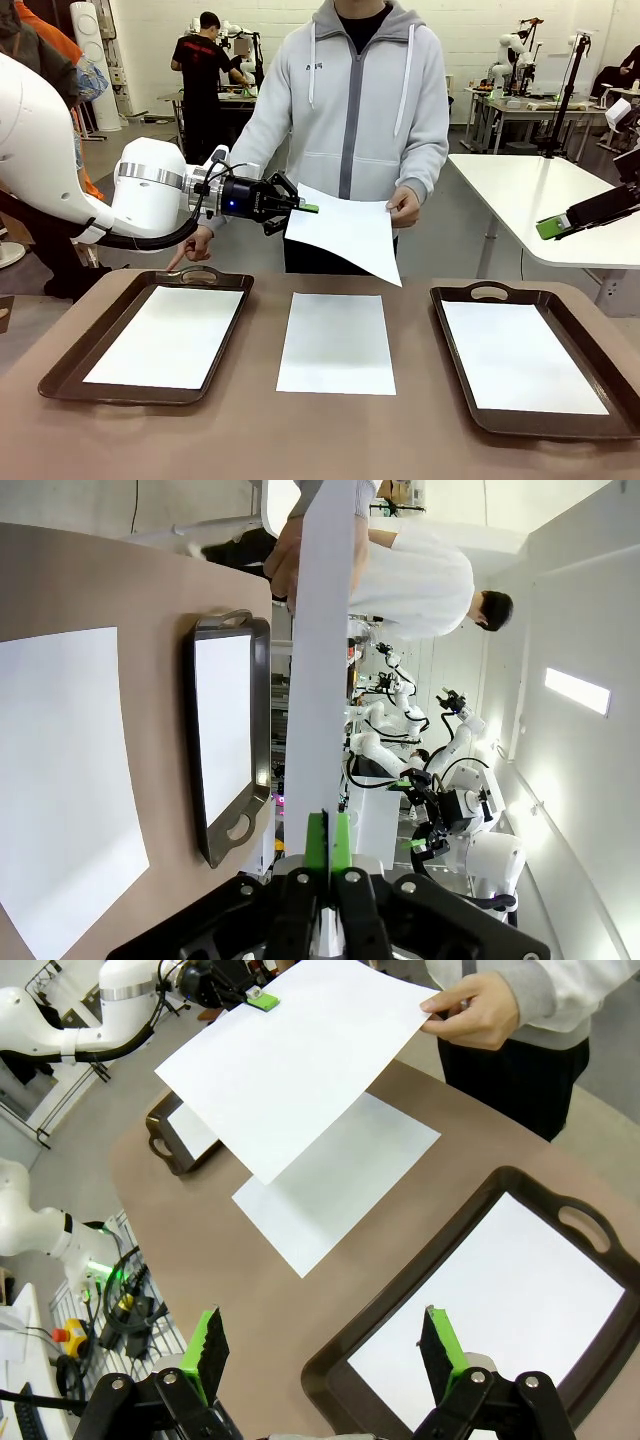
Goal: Sort the A4 documents.
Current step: Place the A4 Paper in the designated Handle tray.
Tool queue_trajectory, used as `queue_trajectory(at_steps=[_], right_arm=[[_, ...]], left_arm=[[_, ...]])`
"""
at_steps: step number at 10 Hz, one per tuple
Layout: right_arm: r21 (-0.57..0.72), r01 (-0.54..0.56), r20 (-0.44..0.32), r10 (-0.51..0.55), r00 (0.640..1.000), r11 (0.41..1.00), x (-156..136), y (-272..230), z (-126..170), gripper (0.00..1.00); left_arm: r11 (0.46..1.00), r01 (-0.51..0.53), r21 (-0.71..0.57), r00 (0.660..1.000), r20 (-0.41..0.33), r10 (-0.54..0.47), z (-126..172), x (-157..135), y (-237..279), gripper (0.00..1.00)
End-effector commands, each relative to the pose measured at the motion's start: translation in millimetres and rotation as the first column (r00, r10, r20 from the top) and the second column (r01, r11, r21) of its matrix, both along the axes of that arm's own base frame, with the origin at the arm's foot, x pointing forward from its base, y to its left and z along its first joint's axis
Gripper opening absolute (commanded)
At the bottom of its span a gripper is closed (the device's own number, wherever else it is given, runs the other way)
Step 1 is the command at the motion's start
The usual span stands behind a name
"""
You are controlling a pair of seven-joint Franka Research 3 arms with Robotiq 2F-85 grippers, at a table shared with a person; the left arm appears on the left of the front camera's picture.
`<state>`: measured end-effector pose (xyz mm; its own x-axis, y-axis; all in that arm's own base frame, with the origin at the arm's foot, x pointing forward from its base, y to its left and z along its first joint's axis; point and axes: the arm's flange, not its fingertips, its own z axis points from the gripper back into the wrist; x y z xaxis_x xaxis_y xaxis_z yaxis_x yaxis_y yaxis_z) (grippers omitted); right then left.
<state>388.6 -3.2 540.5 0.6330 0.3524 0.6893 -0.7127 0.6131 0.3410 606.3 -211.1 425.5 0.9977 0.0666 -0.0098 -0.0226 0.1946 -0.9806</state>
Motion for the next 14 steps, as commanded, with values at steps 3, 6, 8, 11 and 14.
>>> queue_trajectory(at_steps=[3,6,8,11,14], right_arm=[[0.000,-0.005,0.002,0.005,1.000,1.000,0,0,0,1.00],[0.000,-0.005,0.002,0.005,1.000,1.000,0,0,0,1.00],[0.000,-0.005,0.002,0.005,1.000,1.000,0,0,0,1.00],[0.000,-0.005,0.002,0.005,1.000,1.000,0,0,0,1.00],[0.000,-0.005,0.002,0.005,1.000,1.000,0,0,0,1.00]], left_arm=[[1.000,0.000,-0.002,1.000,-0.009,0.000,2,1,-2,0.00],[0.994,0.109,0.030,0.993,0.049,-0.111,28,-12,4,0.01],[0.986,0.151,0.066,0.988,0.031,-0.153,43,-30,22,0.01],[0.988,0.116,0.098,0.993,-0.004,-0.116,39,-66,73,0.01],[0.988,-0.013,0.155,0.999,-0.036,0.019,13,-97,130,0.01]])
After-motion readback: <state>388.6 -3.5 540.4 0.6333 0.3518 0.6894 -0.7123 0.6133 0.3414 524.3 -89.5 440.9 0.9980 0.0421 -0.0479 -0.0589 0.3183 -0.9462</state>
